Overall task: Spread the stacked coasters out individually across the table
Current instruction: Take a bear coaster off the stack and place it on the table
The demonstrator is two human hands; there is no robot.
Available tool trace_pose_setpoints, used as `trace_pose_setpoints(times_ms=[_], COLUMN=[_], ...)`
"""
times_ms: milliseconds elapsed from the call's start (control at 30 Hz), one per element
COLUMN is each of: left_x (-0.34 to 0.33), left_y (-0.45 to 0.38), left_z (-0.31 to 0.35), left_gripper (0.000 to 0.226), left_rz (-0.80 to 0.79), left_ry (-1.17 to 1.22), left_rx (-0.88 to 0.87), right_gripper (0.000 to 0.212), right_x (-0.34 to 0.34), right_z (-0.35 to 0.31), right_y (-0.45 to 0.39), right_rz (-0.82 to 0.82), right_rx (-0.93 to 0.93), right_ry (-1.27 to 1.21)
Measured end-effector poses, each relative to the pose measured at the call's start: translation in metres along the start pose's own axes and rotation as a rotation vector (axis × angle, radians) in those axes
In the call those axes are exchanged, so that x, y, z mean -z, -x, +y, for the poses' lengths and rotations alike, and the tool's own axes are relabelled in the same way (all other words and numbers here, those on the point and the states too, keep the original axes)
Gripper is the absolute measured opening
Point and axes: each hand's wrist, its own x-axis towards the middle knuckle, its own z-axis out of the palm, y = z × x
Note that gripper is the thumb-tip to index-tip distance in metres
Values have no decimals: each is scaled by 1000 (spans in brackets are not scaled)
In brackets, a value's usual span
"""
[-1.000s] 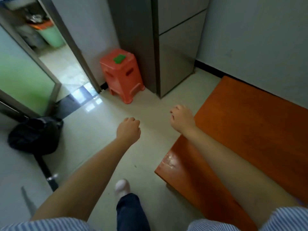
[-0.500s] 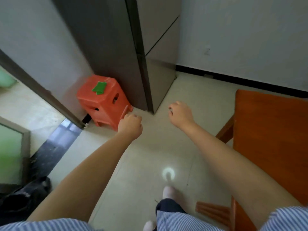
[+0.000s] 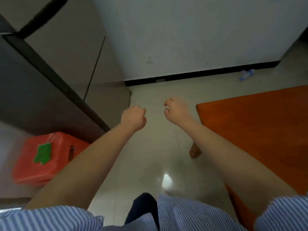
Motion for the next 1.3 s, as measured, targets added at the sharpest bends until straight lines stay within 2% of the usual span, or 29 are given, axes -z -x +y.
trace_pose_setpoints(times_ms=[167, 367, 533, 733, 867, 1000, 1300], left_x=[14, 25, 26, 3, -12, -24, -45], left_y=[-101, -193, -217, -198, -197, -203, -242], left_z=[67, 195, 303, 405, 469, 531, 650], left_gripper=[33, 32, 31, 25, 25, 30, 47], left_rz=[-34, -36, -58, -90, -105, -124, -16], left_ry=[-27, -81, -110, -169, -149, -107, -49], left_rx=[-256, -647, -982, -1277, -1350, -1350, -1297], right_gripper=[31, 28, 25, 24, 25, 29, 42], right_x=[32, 69, 92, 91, 93, 106, 144], right_z=[86, 187, 245, 297, 341, 400, 562], right_y=[-20, -2, 47, 117, 147, 168, 172], right_rz=[76, 192, 302, 379, 406, 459, 606], right_rx=[-253, -661, -970, -1265, -1357, -1406, -1417], right_ry=[10, 67, 59, -2, -40, -76, -17])
